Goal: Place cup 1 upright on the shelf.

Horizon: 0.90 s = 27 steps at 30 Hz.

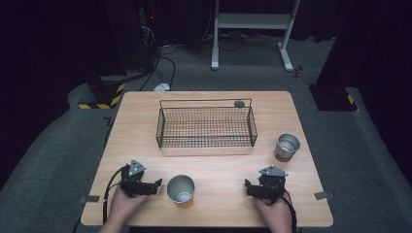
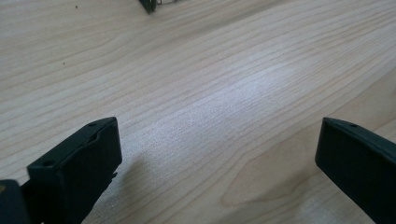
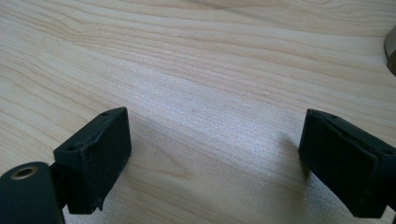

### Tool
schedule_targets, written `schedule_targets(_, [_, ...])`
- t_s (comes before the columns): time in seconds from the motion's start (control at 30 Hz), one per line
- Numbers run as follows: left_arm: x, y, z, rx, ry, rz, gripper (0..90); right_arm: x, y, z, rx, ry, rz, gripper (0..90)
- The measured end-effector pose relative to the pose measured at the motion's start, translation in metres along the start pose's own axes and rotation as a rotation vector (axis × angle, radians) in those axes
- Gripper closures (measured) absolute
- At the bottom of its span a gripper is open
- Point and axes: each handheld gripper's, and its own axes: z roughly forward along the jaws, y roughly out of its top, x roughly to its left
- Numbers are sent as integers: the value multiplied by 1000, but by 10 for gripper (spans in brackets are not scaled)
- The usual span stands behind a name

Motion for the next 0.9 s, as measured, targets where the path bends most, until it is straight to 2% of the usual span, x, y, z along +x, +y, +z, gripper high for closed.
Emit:
schedule_targets(0.27, [4, 6, -16, -80, -43, -27, 7, 0, 0, 0, 1, 1, 5, 93])
schedule_targets(0.7, [-3, 15, -42, -151, -47, -10, 7, 0, 1, 1, 2, -1, 3, 94])
schedule_targets(0.9, [-6, 21, -48, -174, -56, -1, 6, 1, 1, 1, 2, -3, 3, 94])
